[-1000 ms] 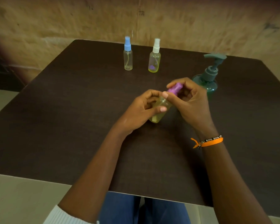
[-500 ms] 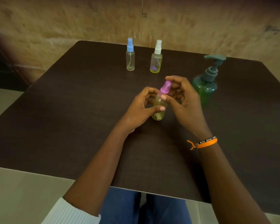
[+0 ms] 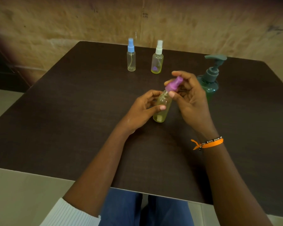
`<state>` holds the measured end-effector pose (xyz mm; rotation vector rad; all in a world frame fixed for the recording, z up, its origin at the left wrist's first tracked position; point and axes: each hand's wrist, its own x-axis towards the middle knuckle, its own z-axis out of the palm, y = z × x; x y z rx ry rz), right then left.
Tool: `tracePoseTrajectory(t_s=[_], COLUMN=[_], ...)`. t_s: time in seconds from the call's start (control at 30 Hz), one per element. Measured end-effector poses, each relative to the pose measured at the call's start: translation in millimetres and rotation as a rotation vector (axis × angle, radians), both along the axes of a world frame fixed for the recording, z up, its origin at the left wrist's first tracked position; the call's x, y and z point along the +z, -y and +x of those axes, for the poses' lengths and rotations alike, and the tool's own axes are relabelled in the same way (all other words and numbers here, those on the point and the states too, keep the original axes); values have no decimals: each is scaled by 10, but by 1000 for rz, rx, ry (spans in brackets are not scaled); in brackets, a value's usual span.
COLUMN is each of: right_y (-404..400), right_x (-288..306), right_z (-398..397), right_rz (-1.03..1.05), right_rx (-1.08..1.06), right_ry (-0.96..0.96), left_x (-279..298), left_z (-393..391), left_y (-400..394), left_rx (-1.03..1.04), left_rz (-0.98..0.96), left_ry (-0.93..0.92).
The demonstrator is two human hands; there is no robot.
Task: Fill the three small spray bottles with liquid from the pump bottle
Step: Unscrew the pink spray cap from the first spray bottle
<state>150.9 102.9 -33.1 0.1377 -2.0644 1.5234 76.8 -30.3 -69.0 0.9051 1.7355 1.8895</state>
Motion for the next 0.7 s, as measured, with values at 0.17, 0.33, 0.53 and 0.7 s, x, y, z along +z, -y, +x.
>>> tracePoseTrajectory(t_s=[0.17,0.33,0.53,0.7], right_y=[13,12,39,45], right_x=[64,69,138,45], right_z=[62,100,300,709], right_rz=[-45,-3,5,-72], right_rx=[-84,-234,-378,-544], right_ry=[-112,-295,-389,-424], left_x=[-4,-13,-28,-30], left_z=[0,35,44,69], left_y=[-11,-10,-23,-60], left_rx=[63,115,153,193], left_rz=[9,-23,-67,-63], left_ry=[-57,-153,-182,-145])
